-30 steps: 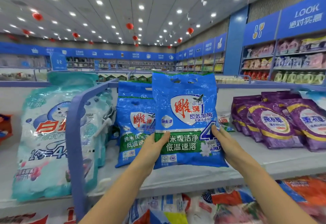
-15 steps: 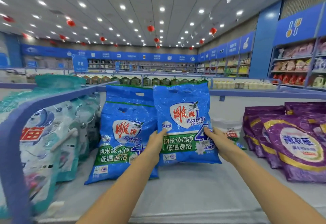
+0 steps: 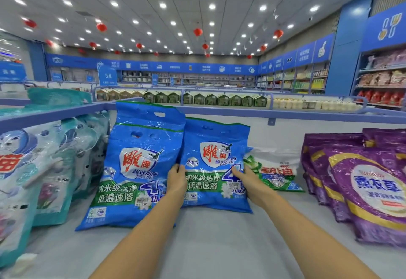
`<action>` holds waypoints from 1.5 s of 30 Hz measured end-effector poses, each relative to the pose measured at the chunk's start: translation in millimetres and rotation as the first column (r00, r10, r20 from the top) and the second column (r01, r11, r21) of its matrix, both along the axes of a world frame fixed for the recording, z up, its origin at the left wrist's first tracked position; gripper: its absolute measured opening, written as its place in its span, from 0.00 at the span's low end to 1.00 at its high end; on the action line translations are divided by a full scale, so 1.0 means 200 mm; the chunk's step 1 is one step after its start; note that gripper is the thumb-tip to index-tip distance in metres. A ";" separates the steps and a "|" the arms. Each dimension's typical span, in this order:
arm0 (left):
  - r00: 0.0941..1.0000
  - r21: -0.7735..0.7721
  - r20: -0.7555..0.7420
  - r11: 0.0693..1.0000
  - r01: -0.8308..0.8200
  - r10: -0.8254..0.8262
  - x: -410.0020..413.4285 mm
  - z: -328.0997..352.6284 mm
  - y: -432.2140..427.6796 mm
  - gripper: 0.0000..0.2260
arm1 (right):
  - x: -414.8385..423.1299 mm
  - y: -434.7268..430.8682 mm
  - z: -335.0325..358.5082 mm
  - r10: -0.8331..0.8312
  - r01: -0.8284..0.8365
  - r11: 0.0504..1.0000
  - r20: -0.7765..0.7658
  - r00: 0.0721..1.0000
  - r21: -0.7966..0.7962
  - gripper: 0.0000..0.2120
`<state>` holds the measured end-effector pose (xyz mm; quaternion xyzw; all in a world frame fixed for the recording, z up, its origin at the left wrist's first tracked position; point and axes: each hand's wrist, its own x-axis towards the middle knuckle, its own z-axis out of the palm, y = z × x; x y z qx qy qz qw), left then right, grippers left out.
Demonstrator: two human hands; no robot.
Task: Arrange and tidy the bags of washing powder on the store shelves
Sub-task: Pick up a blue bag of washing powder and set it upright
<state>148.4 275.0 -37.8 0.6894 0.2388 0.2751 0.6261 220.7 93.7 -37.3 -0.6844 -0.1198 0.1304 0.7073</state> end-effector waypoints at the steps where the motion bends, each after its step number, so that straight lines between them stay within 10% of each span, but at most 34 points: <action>1: 1.000 -0.007 0.014 1.000 -0.011 0.011 0.00 0.00 -0.01 0.16 | 0.00 0.00 0.00 -0.004 0.004 1.000 0.009 1.000 -0.004 0.14; 14: 1.000 -0.019 -0.001 1.000 0.016 -0.016 -0.04 0.07 -0.04 0.21 | -0.04 0.01 0.07 -0.143 0.143 0.990 0.068 0.987 0.002 0.27; 18: 0.980 0.101 -0.061 0.976 0.193 -0.187 -0.24 0.12 0.01 0.19 | -0.13 -0.01 0.19 -0.492 0.567 0.823 0.459 0.740 -0.030 0.17; 21: 0.986 0.334 0.045 0.933 0.135 -0.159 -0.48 0.14 0.16 0.07 | -0.28 0.10 0.29 -0.318 0.410 0.912 0.613 0.723 -0.011 0.05; 26: 0.956 0.527 0.168 0.798 -0.293 0.239 -0.73 0.13 0.52 0.16 | -0.45 0.50 0.34 0.126 -0.008 0.968 0.461 0.878 -0.250 0.11; 33: 0.956 0.023 -0.265 0.992 -0.127 0.129 -0.61 0.06 0.69 0.31 | -0.39 0.85 0.32 -0.236 0.258 0.960 0.183 0.954 -0.111 0.18; 37: 0.909 0.257 -0.328 0.950 -0.176 0.257 -0.55 0.02 0.69 0.30 | -0.35 0.87 0.33 -0.313 0.319 0.948 0.187 0.931 -0.006 0.17; 45: 0.934 0.502 0.115 0.791 -0.350 0.339 -0.50 0.04 0.73 0.24 | -0.21 0.81 0.57 -0.247 0.269 0.962 0.591 0.768 0.052 0.18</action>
